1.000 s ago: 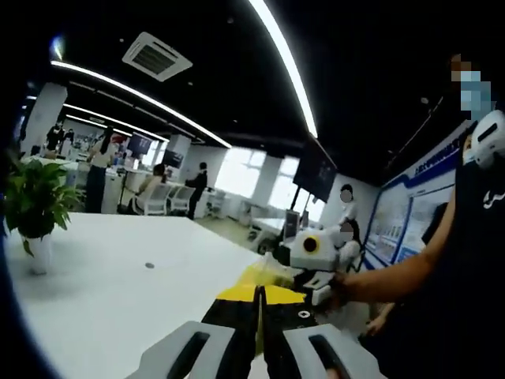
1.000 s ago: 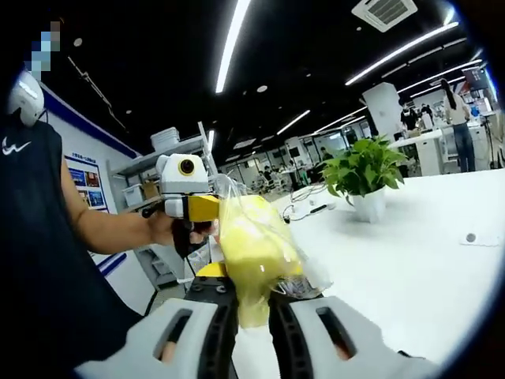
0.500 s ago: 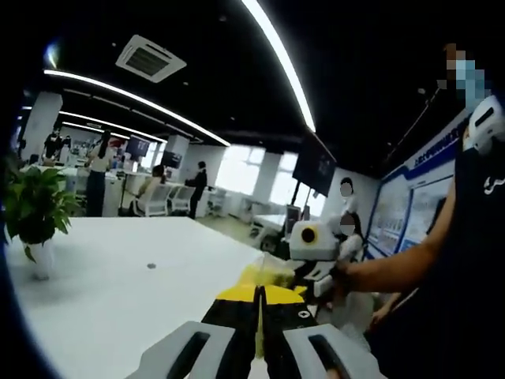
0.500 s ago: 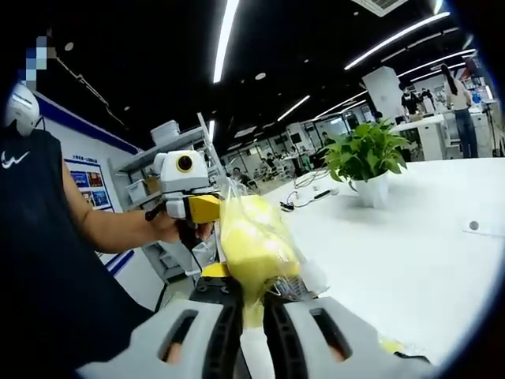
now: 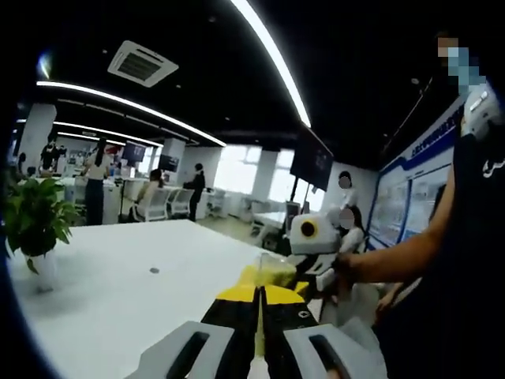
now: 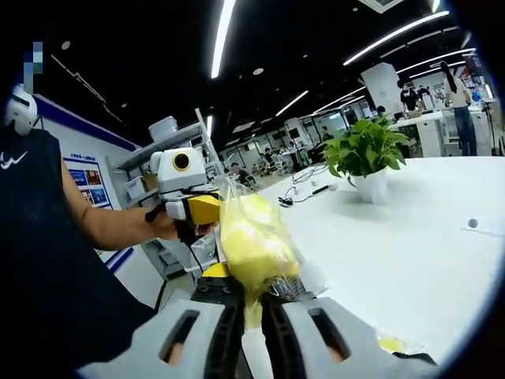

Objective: Compare the silicone blocks by pressing each to a similar depth, holding the contact briefly, and releasing to observe deformation and rebound differences across the visible hardness samples.

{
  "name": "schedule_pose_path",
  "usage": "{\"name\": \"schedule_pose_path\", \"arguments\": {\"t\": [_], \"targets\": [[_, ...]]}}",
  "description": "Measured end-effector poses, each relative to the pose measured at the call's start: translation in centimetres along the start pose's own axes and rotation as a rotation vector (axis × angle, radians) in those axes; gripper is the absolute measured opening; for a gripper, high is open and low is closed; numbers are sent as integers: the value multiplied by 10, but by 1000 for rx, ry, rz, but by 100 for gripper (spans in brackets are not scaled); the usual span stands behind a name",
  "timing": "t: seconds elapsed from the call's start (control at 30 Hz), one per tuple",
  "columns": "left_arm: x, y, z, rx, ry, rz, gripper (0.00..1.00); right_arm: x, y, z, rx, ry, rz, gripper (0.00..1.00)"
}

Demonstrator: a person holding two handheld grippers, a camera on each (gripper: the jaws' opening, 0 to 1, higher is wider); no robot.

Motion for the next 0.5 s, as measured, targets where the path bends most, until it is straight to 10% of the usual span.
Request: {"name": "schedule_pose_path", "arguments": {"t": [0.5], "targets": [[1,-4,-2,-12,-50,13,0,-4,2,-3,-9,23,7,5]]}}
Point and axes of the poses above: the point that each gripper's makers call its tool centre point, and the gripper's own axes: y roughly forward along the fingers, x roughly to its right, z roughly out of its top, the point moved 7 cm from there along -y, roughly backward along the fingers, and after that the axes turned 10 degrees about x, right-handed, at the moved point
